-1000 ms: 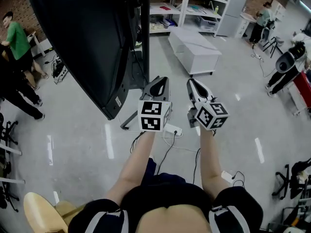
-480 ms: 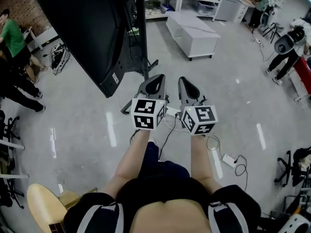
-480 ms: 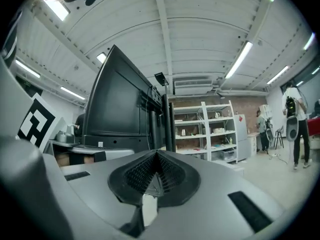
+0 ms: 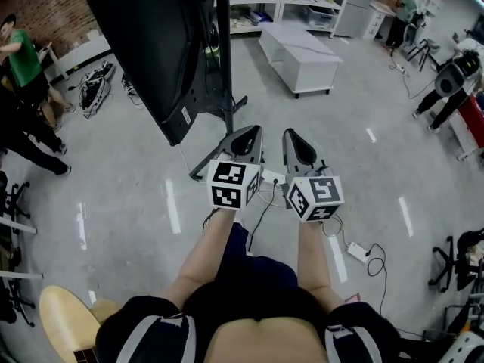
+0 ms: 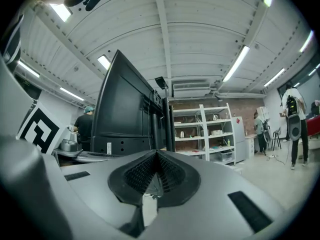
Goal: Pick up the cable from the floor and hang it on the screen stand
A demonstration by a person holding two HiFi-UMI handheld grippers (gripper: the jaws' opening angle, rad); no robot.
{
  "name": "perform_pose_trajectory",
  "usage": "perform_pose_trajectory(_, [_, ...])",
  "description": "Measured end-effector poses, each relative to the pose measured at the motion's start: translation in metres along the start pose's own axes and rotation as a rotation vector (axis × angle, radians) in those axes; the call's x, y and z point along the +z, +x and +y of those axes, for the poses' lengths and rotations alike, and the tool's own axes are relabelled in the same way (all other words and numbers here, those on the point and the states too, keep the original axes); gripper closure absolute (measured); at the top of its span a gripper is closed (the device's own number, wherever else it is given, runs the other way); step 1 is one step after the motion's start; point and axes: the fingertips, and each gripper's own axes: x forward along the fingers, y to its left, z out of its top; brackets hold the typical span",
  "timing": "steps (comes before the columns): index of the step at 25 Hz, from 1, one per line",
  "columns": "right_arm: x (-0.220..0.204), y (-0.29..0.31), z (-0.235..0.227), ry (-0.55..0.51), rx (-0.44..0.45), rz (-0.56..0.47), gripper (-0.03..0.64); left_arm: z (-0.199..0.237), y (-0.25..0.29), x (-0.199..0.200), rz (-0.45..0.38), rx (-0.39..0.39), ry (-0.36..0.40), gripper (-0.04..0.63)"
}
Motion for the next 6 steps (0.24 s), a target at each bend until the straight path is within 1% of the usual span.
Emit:
perform_pose_trajectory(2, [0.002,-0.001,0.001,-0.011,0.001,0.006,0.592,-0.004,-0.004,0.001,-0.001,-0.008,0.009,0.588])
perform_pose_trajectory(6, [-0.003,-0.002,0.006,0.003,-0.001,0.024,0.592,-0.008,-0.015,0.003,0.001,-0.019,0.045,0.588])
